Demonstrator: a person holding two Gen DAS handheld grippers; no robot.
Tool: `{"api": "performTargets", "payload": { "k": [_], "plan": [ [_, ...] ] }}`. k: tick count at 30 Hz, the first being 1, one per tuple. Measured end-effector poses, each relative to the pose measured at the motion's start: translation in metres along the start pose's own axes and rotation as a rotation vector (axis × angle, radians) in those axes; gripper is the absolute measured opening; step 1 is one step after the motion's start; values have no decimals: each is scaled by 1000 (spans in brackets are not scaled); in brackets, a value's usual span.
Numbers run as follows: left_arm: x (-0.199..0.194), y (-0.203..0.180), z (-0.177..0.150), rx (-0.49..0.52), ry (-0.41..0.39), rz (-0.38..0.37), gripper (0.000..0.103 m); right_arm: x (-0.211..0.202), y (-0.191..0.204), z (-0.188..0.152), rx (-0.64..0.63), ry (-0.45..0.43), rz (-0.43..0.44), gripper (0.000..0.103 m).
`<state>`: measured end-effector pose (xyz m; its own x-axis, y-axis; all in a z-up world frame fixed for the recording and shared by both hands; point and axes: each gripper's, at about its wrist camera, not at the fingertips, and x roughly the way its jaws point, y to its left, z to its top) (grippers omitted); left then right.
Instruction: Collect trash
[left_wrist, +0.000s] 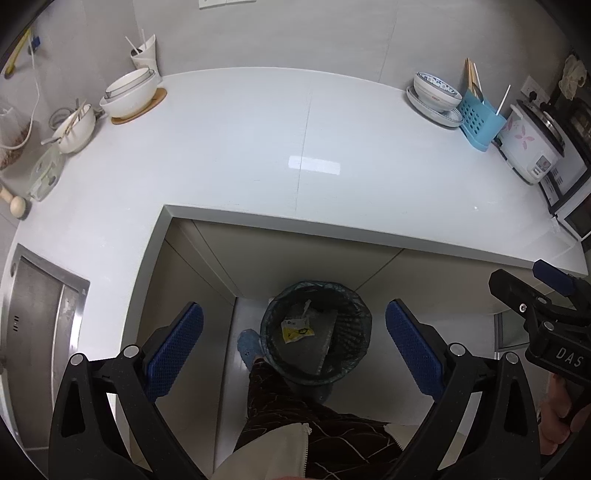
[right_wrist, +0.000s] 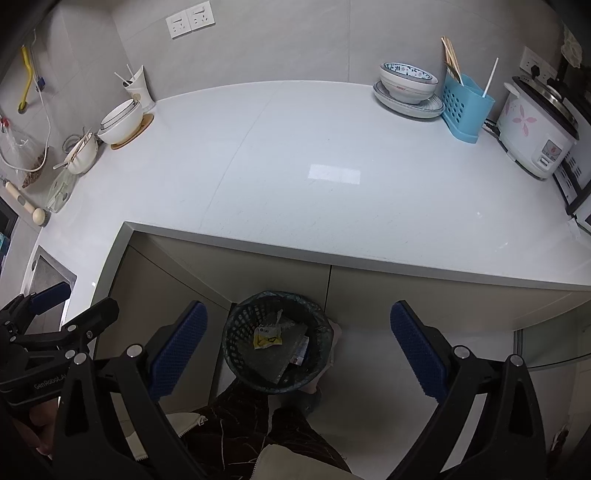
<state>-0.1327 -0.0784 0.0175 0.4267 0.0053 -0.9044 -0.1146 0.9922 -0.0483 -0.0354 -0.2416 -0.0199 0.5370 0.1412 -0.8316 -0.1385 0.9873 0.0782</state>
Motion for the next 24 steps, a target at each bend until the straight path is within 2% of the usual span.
{"api": "performTargets", "payload": {
  "k": [7, 24],
  "plan": [
    [0, 1, 0, 2, -4, 32, 97, 2, 3, -1, -4, 7, 2, 95],
    [-2, 0, 0, -7, -5, 33, 97, 1, 4, -4, -5, 9, 7, 95]
  ]
}}
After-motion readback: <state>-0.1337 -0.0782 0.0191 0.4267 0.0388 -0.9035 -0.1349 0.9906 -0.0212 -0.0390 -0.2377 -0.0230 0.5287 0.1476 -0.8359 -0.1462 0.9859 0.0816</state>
